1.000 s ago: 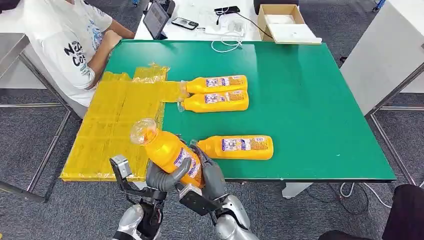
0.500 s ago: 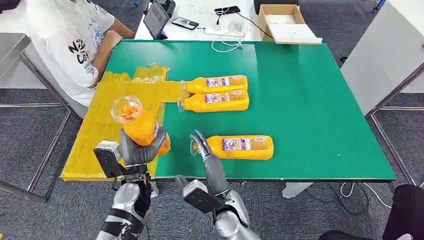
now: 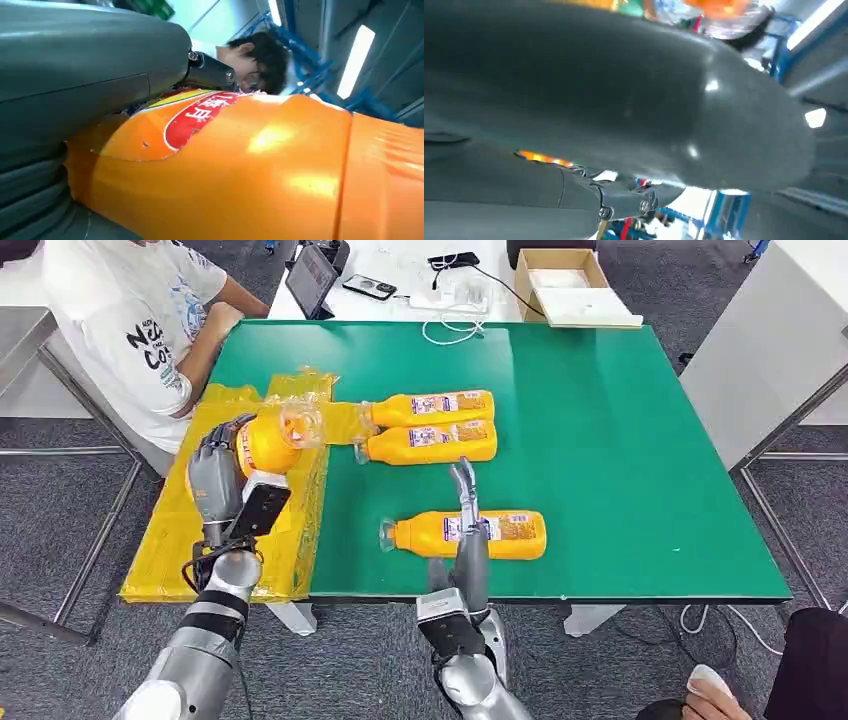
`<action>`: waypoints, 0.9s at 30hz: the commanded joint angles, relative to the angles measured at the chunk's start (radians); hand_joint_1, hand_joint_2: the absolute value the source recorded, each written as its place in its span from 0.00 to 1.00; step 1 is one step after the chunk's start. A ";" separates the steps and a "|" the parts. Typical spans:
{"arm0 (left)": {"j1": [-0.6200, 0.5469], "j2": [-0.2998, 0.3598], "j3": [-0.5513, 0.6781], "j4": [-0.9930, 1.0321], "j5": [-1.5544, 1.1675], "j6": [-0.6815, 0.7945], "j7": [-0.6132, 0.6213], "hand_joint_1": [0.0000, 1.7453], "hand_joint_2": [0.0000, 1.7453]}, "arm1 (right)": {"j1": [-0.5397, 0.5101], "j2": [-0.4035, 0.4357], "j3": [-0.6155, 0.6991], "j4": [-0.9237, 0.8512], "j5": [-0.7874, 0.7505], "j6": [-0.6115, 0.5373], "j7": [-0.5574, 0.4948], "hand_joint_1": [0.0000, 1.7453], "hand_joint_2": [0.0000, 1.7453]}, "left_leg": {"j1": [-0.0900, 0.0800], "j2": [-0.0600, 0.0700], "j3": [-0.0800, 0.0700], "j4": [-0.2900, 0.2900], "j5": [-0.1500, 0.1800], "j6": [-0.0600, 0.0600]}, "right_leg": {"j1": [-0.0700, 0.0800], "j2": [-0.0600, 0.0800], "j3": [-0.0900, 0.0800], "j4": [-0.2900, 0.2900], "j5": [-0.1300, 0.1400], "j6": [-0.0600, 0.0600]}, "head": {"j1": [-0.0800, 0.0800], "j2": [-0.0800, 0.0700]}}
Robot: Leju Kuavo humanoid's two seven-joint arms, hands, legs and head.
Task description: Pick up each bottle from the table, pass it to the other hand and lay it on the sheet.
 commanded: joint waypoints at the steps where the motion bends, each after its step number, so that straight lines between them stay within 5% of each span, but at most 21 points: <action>1: -0.130 0.091 0.180 0.309 -0.443 0.003 0.174 1.00 1.00 | -0.013 -0.036 -0.018 -0.030 -0.038 0.018 0.001 0.00 0.00 | 0.000 0.002 0.005 -0.001 -0.001 0.001 | 0.000 0.001 0.004 -0.001 -0.001 -0.002 | 0.000 0.000; 4: -0.130 0.091 0.180 0.309 -0.443 0.003 0.174 1.00 1.00 | -0.013 -0.036 -0.018 -0.030 -0.038 0.018 0.001 0.00 0.00 | 0.000 0.002 0.005 0.000 -0.002 0.001 | 0.001 0.001 0.005 -0.001 -0.002 -0.002 | 0.000 0.000; 8: -0.151 0.150 0.099 0.424 -0.662 0.003 0.320 1.00 1.00 | -0.025 -0.030 -0.014 0.009 -0.032 0.055 0.001 0.00 0.00 | 0.000 0.002 0.006 -0.001 -0.002 0.001 | 0.001 -0.001 0.005 -0.001 -0.002 -0.002 | 0.000 0.000; 27: -0.178 0.164 0.106 0.501 -0.627 0.003 0.303 1.00 1.00 | -0.028 -0.026 -0.015 0.018 -0.034 0.063 0.001 0.00 0.00 | 0.000 0.001 0.004 0.000 -0.002 0.001 | 0.001 -0.001 0.004 0.000 -0.002 -0.002 | 0.000 0.000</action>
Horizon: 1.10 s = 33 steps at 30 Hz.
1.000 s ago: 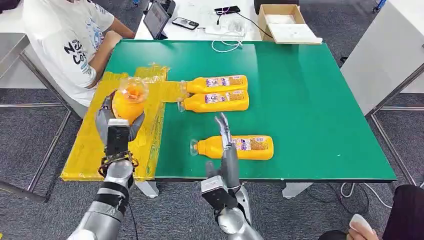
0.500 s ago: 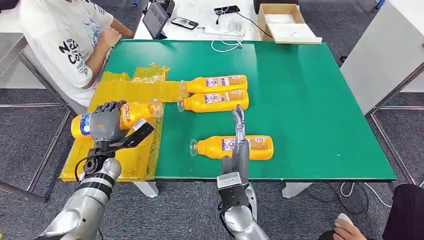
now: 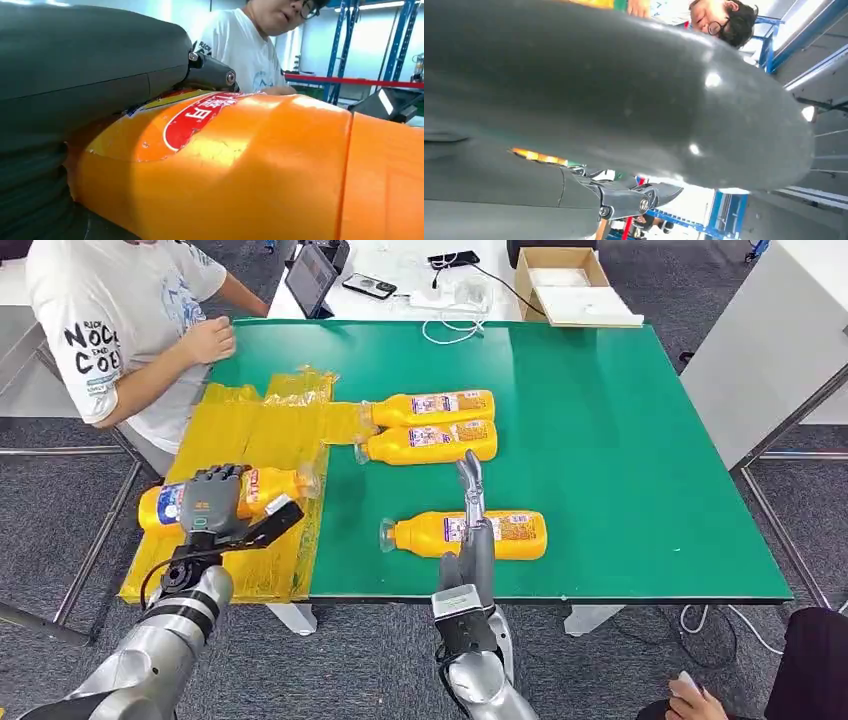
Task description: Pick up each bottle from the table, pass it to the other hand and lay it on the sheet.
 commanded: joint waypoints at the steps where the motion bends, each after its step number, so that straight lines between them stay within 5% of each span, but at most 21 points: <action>1: -0.064 0.020 -0.018 0.101 0.005 -0.001 -0.001 1.00 1.00 | -0.031 -0.019 -0.007 0.053 -0.003 -0.002 0.002 0.00 0.00 | 0.001 0.000 0.004 0.000 -0.001 0.001 | 0.001 -0.001 0.004 -0.001 -0.001 -0.002 | 0.000 0.000; 7: -0.064 0.020 -0.018 0.101 0.005 -0.001 -0.001 1.00 1.00 | -0.031 -0.019 -0.007 0.053 -0.003 -0.002 0.002 0.00 0.00 | 0.000 0.000 0.003 0.000 -0.001 0.001 | 0.001 -0.001 0.003 0.000 -0.001 -0.002 | 0.000 0.000; 8: -0.064 0.020 -0.018 0.101 0.005 -0.001 -0.001 1.00 1.00 | -0.031 -0.019 -0.007 0.053 -0.003 -0.002 0.002 0.00 1.00 | 0.000 0.000 0.002 0.000 0.000 0.001 | 0.001 -0.001 0.002 -0.001 0.000 -0.001 | 0.000 0.000; 20: -0.079 0.022 0.006 0.217 0.115 -0.307 -0.044 1.00 1.00 | -0.047 0.001 -0.029 0.128 0.005 0.055 0.003 0.00 1.00 | 0.000 0.000 0.002 -0.001 0.000 0.001 | 0.000 0.000 0.002 -0.001 0.000 -0.001 | 0.000 0.000; 21: -0.084 0.023 0.006 0.242 0.137 -0.460 -0.057 0.00 1.00 | -0.052 -0.001 -0.030 0.150 0.002 0.084 0.036 0.00 1.00 | 0.000 0.001 0.005 -0.001 -0.001 0.001 | 0.000 -0.001 0.005 -0.001 -0.001 -0.002 | 0.000 0.000; 33: -0.049 0.018 0.031 0.217 0.208 -0.496 -0.084 0.00 1.00 | -0.064 0.010 -0.055 0.197 0.008 0.103 0.021 0.00 1.00 | 0.000 -0.002 0.011 -0.002 -0.001 0.001 | 0.000 -0.002 0.013 -0.002 -0.001 -0.002 | 0.000 0.000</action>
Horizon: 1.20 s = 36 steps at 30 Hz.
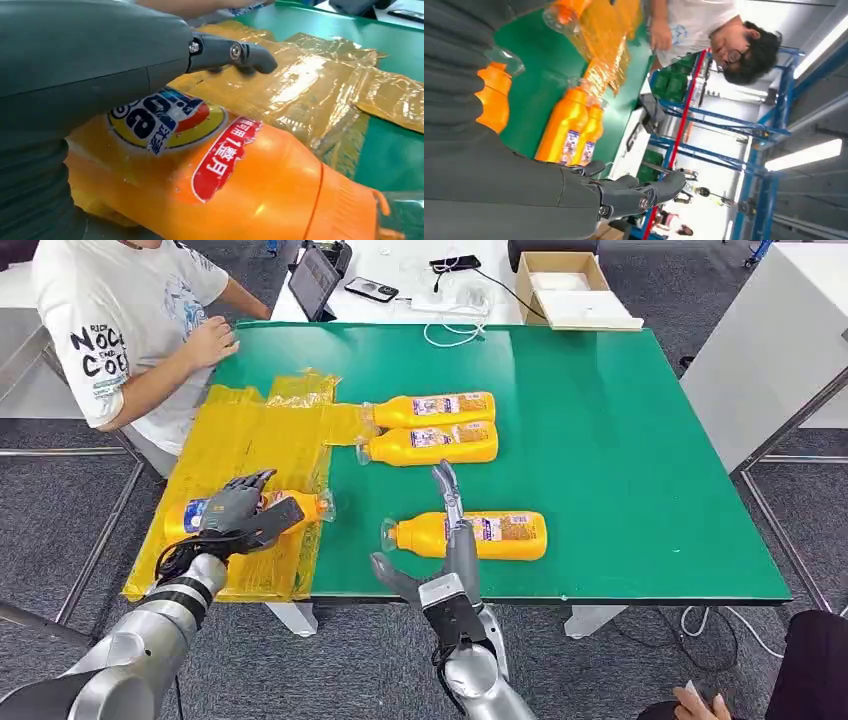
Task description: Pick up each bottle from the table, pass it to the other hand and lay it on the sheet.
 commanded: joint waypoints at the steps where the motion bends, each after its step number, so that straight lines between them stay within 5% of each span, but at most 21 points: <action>1: 0.022 -0.003 0.039 0.088 0.036 -0.039 -0.006 0.00 1.00 | -0.038 -0.004 -0.034 0.094 0.003 0.006 -0.003 0.00 1.00 | -0.001 0.002 0.004 -0.002 0.000 0.001 | 0.000 0.001 0.003 -0.001 0.000 -0.001 | 0.000 0.000; 5: 0.014 -0.002 0.058 0.088 0.082 -0.112 -0.023 0.00 1.00 | -0.037 -0.002 -0.042 0.098 0.006 0.010 -0.002 0.00 1.00 | -0.001 0.002 0.006 -0.002 0.000 0.001 | 0.000 0.001 0.005 -0.001 0.000 -0.002 | 0.000 0.000; 6: 0.009 -0.002 0.063 0.089 0.099 -0.148 -0.026 0.00 0.00 | -0.038 -0.001 -0.046 0.101 0.007 0.013 -0.002 0.00 1.00 | -0.001 0.003 0.008 -0.002 0.000 0.001 | 0.000 0.001 0.007 -0.002 0.000 -0.002 | 0.000 0.000; 12: -0.008 -0.016 0.126 0.072 0.271 -0.330 -0.086 0.00 0.00 | -0.048 0.004 -0.067 0.134 0.006 0.038 -0.002 0.00 1.00 | -0.001 0.000 0.010 -0.002 0.000 0.001 | 0.000 -0.001 0.010 -0.002 0.000 -0.002 | 0.000 0.000; 19: -0.012 -0.051 0.163 0.035 0.426 -0.369 -0.142 0.00 0.00 | -0.043 0.006 -0.076 0.135 0.016 0.041 -0.001 0.00 1.00 | -0.001 -0.001 0.010 -0.002 0.001 0.001 | 0.000 -0.004 0.009 -0.002 0.000 -0.002 | 0.000 0.000; 24: -0.001 -0.099 0.182 -0.023 0.526 -0.219 -0.199 0.00 0.00 | -0.030 0.008 -0.074 0.124 0.028 0.033 0.009 0.00 1.00 | 0.000 -0.001 0.009 -0.002 0.001 0.002 | 0.000 -0.004 0.009 -0.002 0.000 -0.002 | 0.000 0.000; 26: 0.025 -0.137 0.193 -0.095 0.601 -0.016 -0.308 0.00 0.00 | -0.024 0.000 -0.062 0.114 0.060 0.025 0.028 0.00 1.00 | 0.000 -0.001 0.007 -0.001 0.002 0.002 | 0.000 -0.004 0.007 -0.001 0.000 -0.002 | 0.000 0.000; 29: 0.121 -0.159 0.041 -0.311 0.754 0.143 -0.308 0.00 0.00 | -0.047 -0.038 -0.038 0.114 0.136 0.006 0.079 0.00 1.00 | 0.000 -0.002 0.006 -0.001 0.001 0.002 | 0.001 -0.005 0.006 -0.002 -0.001 -0.002 | 0.000 0.000; 30: 0.138 -0.162 0.023 -0.358 0.777 0.156 -0.308 0.00 1.00 | -0.058 -0.049 -0.035 0.124 0.152 0.015 0.102 0.00 1.00 | 0.000 0.001 0.005 -0.001 0.001 0.002 | 0.001 -0.002 0.004 -0.002 0.000 -0.002 | 0.000 0.000; 34: 0.257 -0.161 -0.098 -0.577 0.899 0.322 -0.308 0.00 1.00 | -0.163 -0.174 -0.049 0.173 0.338 0.061 0.323 0.00 1.00 | 0.000 0.001 0.002 -0.001 0.001 0.002 | 0.000 -0.002 0.002 -0.002 0.001 -0.001 | 0.000 0.000; 36: 0.282 -0.165 -0.111 -0.603 0.908 0.329 -0.308 0.00 1.00 | -0.185 -0.206 -0.078 0.173 0.345 0.099 0.340 0.00 1.00 | 0.000 0.001 0.000 0.000 0.001 0.002 | 0.000 -0.002 0.001 -0.002 0.001 -0.001 | 0.000 0.000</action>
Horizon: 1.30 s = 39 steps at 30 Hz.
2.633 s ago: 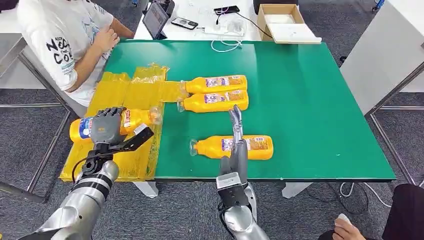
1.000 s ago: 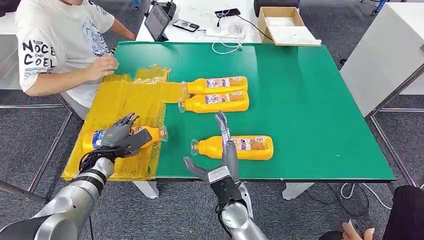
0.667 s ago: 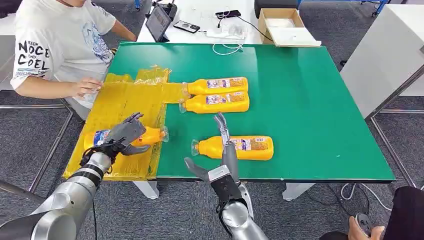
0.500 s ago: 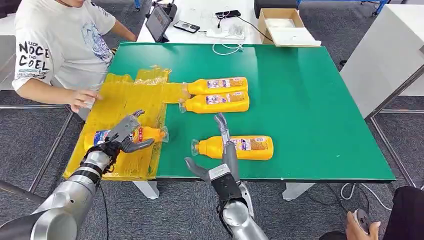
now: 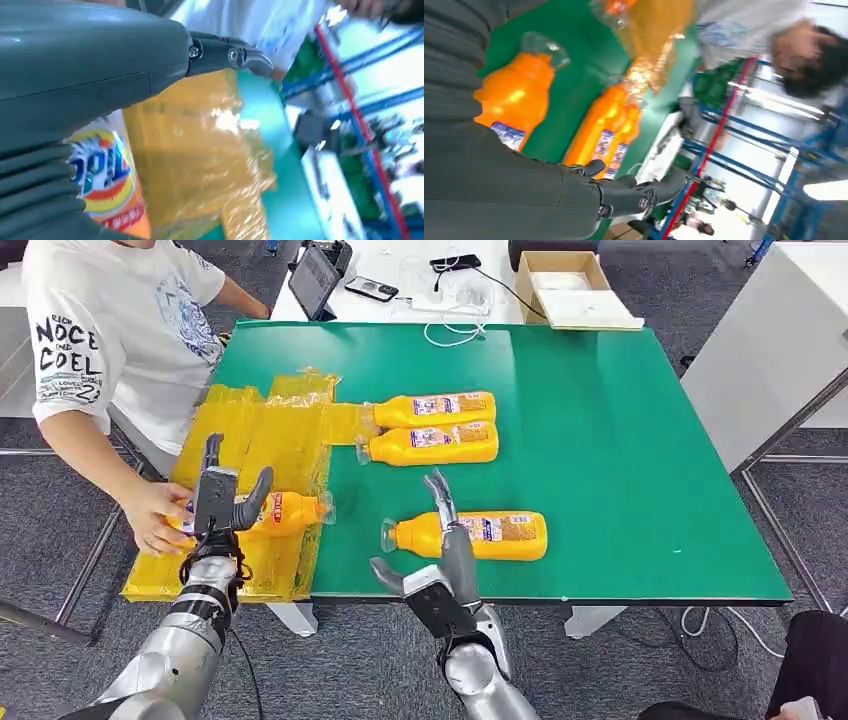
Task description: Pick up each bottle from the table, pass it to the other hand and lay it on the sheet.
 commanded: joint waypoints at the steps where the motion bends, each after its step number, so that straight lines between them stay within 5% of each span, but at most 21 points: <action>1: 0.180 -0.038 -0.199 -0.370 0.122 0.151 0.001 0.00 1.00 | -0.171 -0.211 -0.036 0.107 0.193 0.093 0.230 0.00 1.00 | -0.001 0.001 0.003 0.000 -0.001 0.002 | 0.000 0.000 0.004 -0.002 0.000 -0.001 | 0.000 0.000; 9: 0.271 -0.039 -0.261 -0.488 0.136 0.178 0.001 0.00 1.00 | -0.242 -0.292 -0.065 0.170 0.293 0.185 0.346 0.00 1.00 | -0.002 -0.001 0.002 0.000 -0.002 0.002 | -0.001 -0.003 0.003 -0.001 -0.002 -0.002 | 0.001 0.000; 10: 0.285 -0.042 -0.268 -0.502 0.149 0.160 0.001 0.00 1.00 | -0.274 -0.321 -0.063 0.214 0.291 0.263 0.387 0.00 1.00 | -0.002 0.000 -0.001 0.000 -0.001 0.001 | -0.001 -0.001 0.000 -0.001 0.000 -0.001 | 0.001 0.000; 25: 0.291 -0.046 -0.283 -0.486 0.139 0.149 0.001 0.00 1.00 | -0.311 -0.347 -0.065 0.295 0.285 0.336 0.393 0.00 1.00 | -0.002 0.001 -0.001 0.001 -0.001 0.001 | -0.001 0.000 -0.001 -0.001 0.000 -0.001 | 0.000 0.000; 31: 0.250 -0.057 -0.303 -0.404 0.157 0.123 0.001 0.00 1.00 | -0.361 -0.384 0.009 0.428 0.228 0.505 0.375 0.00 1.00 | -0.002 0.000 0.000 0.000 -0.001 0.002 | -0.001 -0.001 0.001 -0.001 -0.001 -0.001 | 0.000 0.000; 39: 0.208 -0.068 -0.333 -0.324 0.176 0.117 0.001 0.00 1.00 | -0.393 -0.392 0.077 0.529 0.213 0.555 0.378 0.00 1.00 | -0.001 -0.001 0.001 0.000 0.000 0.001 | 0.000 -0.002 0.001 -0.002 0.000 -0.001 | 0.000 0.000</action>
